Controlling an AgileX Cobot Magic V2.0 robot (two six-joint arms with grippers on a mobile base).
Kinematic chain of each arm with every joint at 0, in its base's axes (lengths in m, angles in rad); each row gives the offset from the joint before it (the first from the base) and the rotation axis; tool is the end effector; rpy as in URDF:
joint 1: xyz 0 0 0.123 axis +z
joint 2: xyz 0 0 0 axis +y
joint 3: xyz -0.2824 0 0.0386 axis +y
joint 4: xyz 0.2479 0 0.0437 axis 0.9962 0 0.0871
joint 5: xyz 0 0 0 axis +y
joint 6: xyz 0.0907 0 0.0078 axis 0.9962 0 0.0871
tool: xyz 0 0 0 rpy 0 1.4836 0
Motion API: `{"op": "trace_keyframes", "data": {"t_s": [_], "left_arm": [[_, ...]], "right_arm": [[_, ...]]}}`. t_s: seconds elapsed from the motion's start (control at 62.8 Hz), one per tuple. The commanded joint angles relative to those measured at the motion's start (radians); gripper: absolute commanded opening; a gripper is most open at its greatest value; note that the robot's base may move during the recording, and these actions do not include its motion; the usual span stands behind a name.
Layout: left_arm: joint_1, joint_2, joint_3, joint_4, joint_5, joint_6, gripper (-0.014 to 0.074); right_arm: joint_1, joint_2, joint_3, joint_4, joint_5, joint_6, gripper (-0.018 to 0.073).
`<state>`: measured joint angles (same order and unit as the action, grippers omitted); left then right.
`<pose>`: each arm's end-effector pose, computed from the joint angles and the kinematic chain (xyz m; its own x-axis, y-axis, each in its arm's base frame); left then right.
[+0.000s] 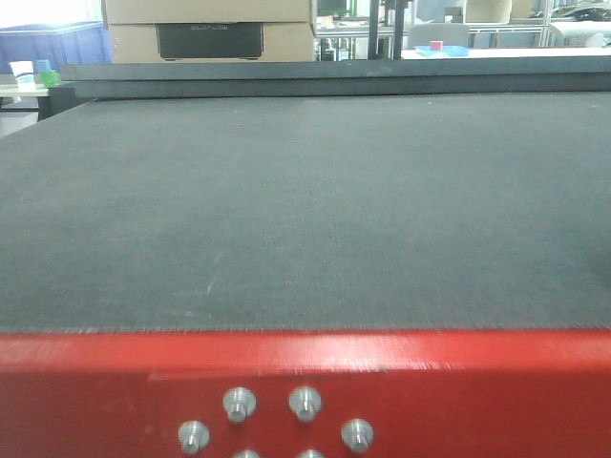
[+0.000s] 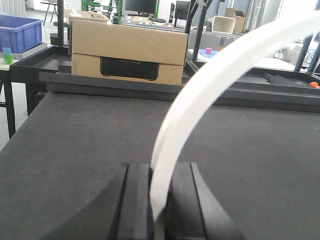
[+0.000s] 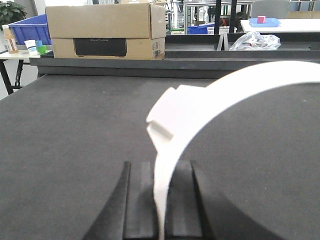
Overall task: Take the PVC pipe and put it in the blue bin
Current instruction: 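Drive backward from the table and turn toward the blue bin shelf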
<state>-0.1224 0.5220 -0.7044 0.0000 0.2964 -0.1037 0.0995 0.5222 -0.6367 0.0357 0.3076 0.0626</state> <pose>0.1006 -0.0124 0.3826 -0.0391 -0.0995 -0.9943 0.1187 0.9875 -0.1035 0.1057 0.0115 0.3593 -0.1151 0.0855 -0.9897 -0.0994 0.9903 0.0971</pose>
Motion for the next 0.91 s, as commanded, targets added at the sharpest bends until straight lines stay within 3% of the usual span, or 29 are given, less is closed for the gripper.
{"op": "trace_keyframes", "data": {"t_s": [0.0,0.891], "left_arm": [[0.001,-0.007,0.000,0.005,-0.031,-0.004,-0.0111],[0.001,-0.007,0.000,0.005,-0.031,-0.004,-0.0111]], "right_arm": [[0.001,-0.005,0.000,-0.007,-0.032,-0.004,-0.0169],[0.001,-0.005,0.000,-0.007,-0.032,-0.004,-0.0169]]}}
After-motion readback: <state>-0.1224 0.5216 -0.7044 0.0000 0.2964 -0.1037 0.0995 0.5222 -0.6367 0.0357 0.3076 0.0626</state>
